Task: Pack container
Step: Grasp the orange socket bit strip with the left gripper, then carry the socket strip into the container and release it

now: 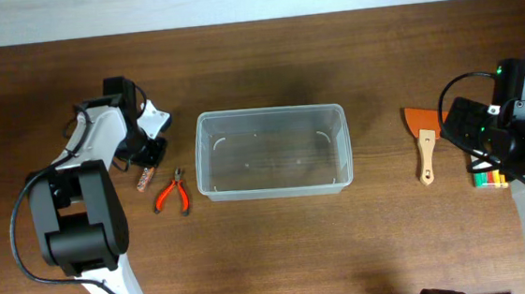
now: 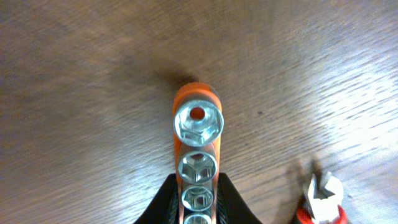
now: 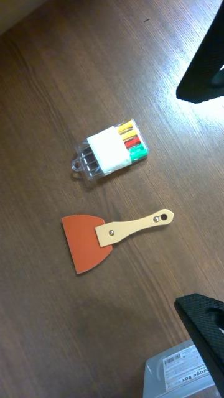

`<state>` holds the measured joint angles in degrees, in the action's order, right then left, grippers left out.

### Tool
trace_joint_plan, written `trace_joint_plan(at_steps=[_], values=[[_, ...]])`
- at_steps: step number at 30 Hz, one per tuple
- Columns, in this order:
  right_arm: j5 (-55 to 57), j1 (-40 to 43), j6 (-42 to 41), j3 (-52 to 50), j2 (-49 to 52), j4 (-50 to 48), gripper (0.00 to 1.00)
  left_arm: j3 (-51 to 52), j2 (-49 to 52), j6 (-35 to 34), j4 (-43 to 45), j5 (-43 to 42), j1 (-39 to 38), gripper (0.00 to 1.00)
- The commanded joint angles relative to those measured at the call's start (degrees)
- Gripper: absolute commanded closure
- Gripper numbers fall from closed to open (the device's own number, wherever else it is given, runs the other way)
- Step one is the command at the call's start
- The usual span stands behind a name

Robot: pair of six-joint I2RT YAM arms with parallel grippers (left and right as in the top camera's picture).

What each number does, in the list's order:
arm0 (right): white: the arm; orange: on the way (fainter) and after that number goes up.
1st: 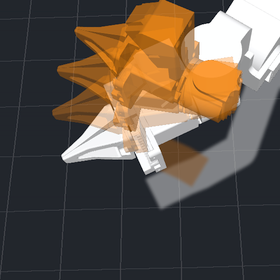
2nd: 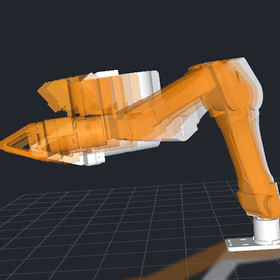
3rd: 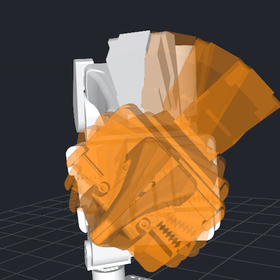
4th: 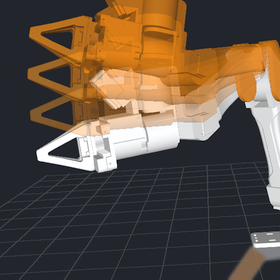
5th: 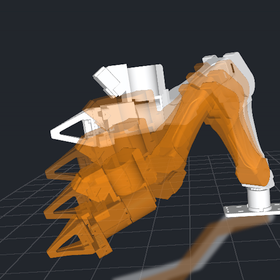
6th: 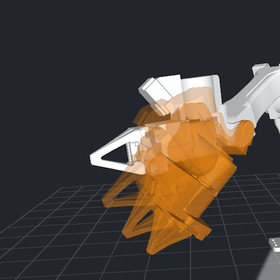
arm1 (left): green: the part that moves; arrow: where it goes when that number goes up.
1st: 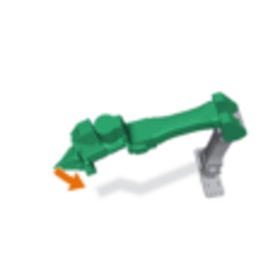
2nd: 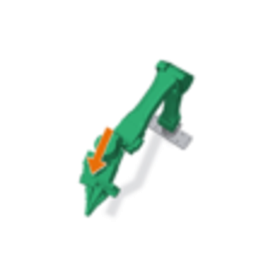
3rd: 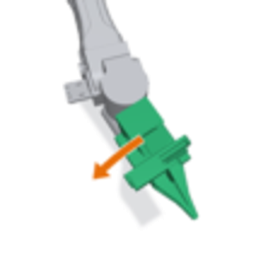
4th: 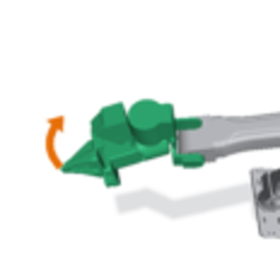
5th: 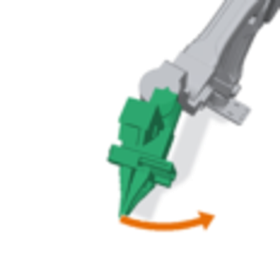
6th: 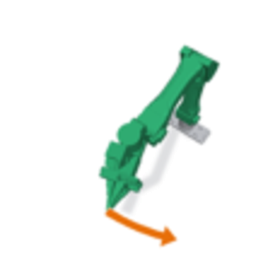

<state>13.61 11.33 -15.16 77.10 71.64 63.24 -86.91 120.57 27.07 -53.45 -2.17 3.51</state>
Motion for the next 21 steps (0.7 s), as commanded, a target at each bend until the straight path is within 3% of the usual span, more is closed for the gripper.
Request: trace_joint_plan(at_steps=[1,8,16,21], values=[[-0.1,0.4,-0.1,1.0,0.1,-0.2,0.01,-8.7,-3.3,-2.0,-2.2,-0.9,-0.1,0.98],[-0.1,0.4,-0.1,1.0,0.1,-0.2,0.01,-22.2,-9.7,-1.0,-9.5,0.4,-5.8,0.98],[-0.1,0.4,-0.1,1.0,0.1,-0.2,0.01,-22.8,-12.6,18.1,-13.8,-5.6,-24.9,0.98],[-0.1,0.4,-0.1,1.0,0.1,-0.2,0.01,-21.2,-8.9,18.9,-14.0,-5.6,-32.6,0.98]])
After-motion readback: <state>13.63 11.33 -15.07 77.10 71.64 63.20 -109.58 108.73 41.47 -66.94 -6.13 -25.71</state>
